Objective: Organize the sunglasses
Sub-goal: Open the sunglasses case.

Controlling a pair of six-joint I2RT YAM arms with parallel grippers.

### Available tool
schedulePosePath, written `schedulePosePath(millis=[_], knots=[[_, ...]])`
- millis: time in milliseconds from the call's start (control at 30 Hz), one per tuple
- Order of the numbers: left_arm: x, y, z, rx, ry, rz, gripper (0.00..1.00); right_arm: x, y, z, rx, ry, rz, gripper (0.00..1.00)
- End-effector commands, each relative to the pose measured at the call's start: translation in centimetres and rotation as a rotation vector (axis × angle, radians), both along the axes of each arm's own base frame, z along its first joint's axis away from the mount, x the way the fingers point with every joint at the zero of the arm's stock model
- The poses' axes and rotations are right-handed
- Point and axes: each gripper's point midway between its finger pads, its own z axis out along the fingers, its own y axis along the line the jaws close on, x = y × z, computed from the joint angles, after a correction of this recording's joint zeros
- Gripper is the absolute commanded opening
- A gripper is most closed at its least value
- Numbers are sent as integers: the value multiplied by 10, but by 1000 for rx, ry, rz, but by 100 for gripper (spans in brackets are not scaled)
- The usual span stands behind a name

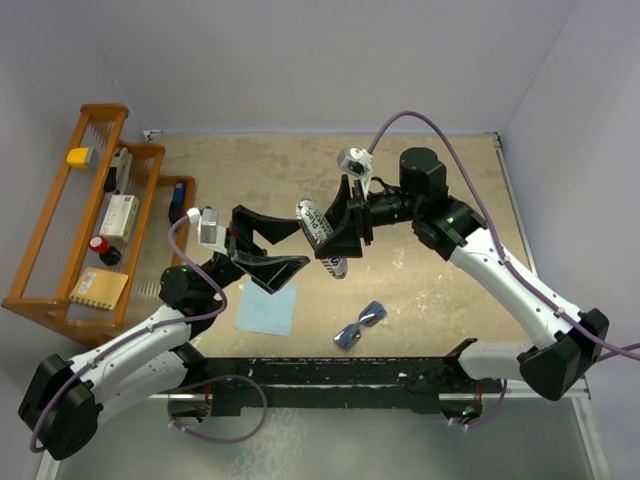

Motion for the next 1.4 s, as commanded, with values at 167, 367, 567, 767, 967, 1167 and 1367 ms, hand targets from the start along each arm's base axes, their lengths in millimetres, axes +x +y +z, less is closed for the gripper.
schedulePosePath(millis=[167, 367, 567, 767, 967, 1167, 1367], knots=[[-5, -5, 27, -37, -96, -42, 99, -7, 2, 23, 62, -46, 50, 0], [4, -11, 29, -29, -98, -37, 99, -6, 4, 17, 51, -42, 51, 0], [11, -18, 31, -27, -96, -43, 98, -6, 6, 14, 47, -39, 58, 0], [12, -22, 34, -44, -96, -68, 87, -6, 6, 12, 41, -41, 55, 0], [14, -19, 38, -63, -93, -75, 81, -7, 5, 12, 39, -56, 51, 0], [13, -8, 45, -114, -92, -109, 76, -6, 5, 10, 35, -53, 49, 0], [12, -9, 43, -123, -88, -147, 72, -4, 7, 10, 32, -48, 49, 0]])
